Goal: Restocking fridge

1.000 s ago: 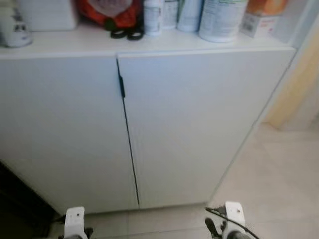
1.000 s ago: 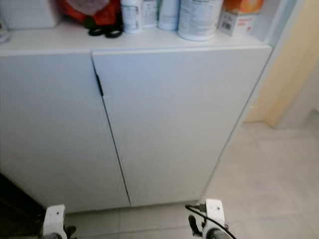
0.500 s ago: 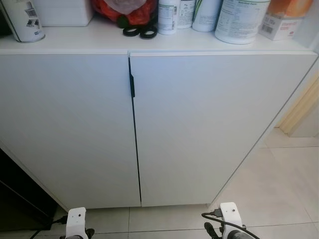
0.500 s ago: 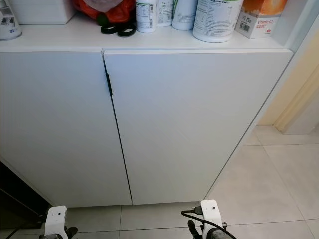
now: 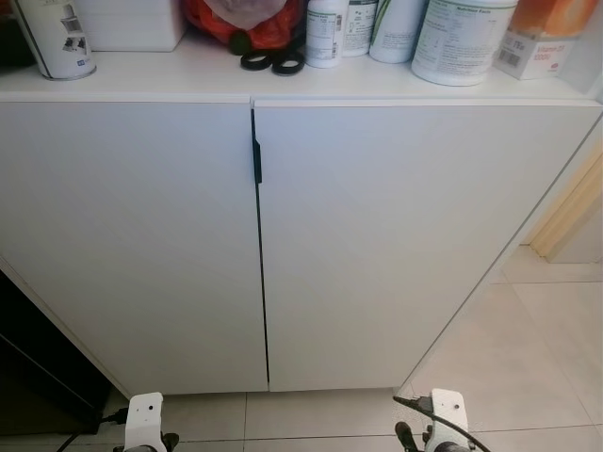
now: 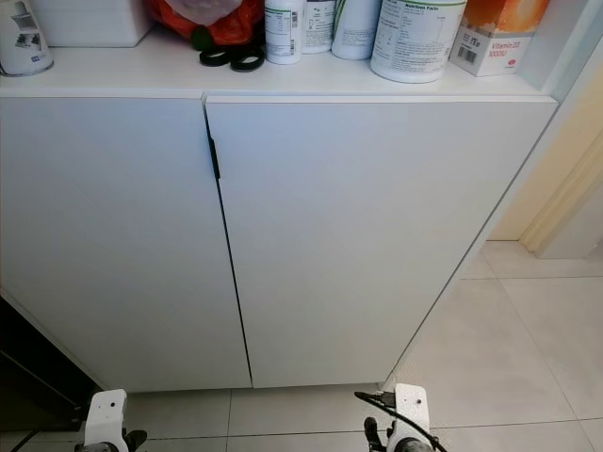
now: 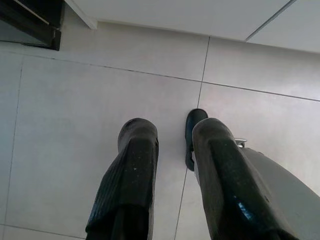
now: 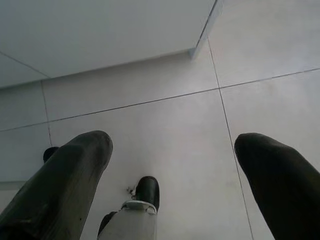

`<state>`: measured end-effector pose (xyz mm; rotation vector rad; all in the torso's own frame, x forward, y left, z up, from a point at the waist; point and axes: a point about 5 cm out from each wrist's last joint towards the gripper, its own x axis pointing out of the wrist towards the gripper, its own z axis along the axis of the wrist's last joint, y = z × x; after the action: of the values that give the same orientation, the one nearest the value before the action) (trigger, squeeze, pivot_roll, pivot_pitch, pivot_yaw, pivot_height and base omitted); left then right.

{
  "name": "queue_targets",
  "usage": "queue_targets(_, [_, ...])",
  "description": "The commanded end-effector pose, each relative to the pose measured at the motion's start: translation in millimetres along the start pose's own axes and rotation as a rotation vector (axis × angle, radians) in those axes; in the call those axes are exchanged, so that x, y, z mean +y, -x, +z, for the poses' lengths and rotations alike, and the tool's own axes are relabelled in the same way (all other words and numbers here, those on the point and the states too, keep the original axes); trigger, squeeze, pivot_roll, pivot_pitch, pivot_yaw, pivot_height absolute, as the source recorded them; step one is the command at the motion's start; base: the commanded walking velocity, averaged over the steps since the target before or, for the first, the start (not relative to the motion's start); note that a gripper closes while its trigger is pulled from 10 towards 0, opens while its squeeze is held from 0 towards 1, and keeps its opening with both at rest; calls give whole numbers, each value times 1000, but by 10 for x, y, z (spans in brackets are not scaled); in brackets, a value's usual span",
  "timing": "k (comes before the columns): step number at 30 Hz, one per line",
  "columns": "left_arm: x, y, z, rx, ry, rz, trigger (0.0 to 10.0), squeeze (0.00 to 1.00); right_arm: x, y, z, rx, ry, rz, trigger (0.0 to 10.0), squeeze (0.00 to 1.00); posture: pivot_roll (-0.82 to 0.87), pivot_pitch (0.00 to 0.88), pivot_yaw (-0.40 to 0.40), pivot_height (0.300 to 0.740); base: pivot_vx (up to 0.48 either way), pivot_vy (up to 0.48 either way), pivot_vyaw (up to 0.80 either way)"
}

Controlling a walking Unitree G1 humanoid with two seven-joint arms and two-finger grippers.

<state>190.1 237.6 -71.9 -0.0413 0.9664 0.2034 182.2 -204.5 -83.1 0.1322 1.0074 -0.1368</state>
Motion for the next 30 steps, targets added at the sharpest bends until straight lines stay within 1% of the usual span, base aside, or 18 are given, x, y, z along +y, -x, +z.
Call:
queue_targets(1, [6, 2, -31, 25, -19, -3, 10000, 0, -15, 1, -2, 11, 11, -2, 10000, 0, 16, 0, -37, 740, 0, 300, 0])
queue_targets(4, [5, 2, -32, 26, -19, -4, 10000, 0, -20, 1, 1, 10, 18, -10, 10000, 0, 14, 0, -37, 740, 0, 296, 0])
queue_targets(5, [7, 2, -36, 29, -22, -5, 10000, 0, -26, 1, 6, 14, 53, -16, 10000, 0, 4, 0, -33, 740, 0, 292, 0])
queue_targets(11, [7, 4, -46, 34, -29, -11, 10000, 0, -27, 2, 14, 10, 94, -8, 10000, 0, -1, 0, -32, 740, 0, 294, 0])
queue_targets(15, [4, 5, -57, 36, -37, -17, 10000, 0, -38, 4, 16, 6, 127, -13, 10000, 0, -6, 0, -32, 740, 0, 292, 697])
queue_targets(18, [-1, 5, -63, 37, -40, -19, 10000, 0, -41, 5, -1, 16, 112, -8, 10000, 0, -2, 0, -36, 740, 0, 289, 663])
queue_targets(21, [-3, 6, -70, 38, -41, -20, 10000, 0, -48, 6, -13, 25, 115, -9, 10000, 0, 2, 0, -39, 740, 0, 291, 0])
queue_targets(24, [-4, 7, -75, 39, -41, -20, 10000, 0, -51, 7, -15, 30, 137, -4, 10000, 0, 2, 0, -41, 740, 0, 291, 0])
queue_targets(30, [-7, 8, -85, 42, -41, -22, 10000, 0, -59, 9, -26, 30, 121, -12, 10000, 0, 3, 0, -42, 740, 0, 292, 0])
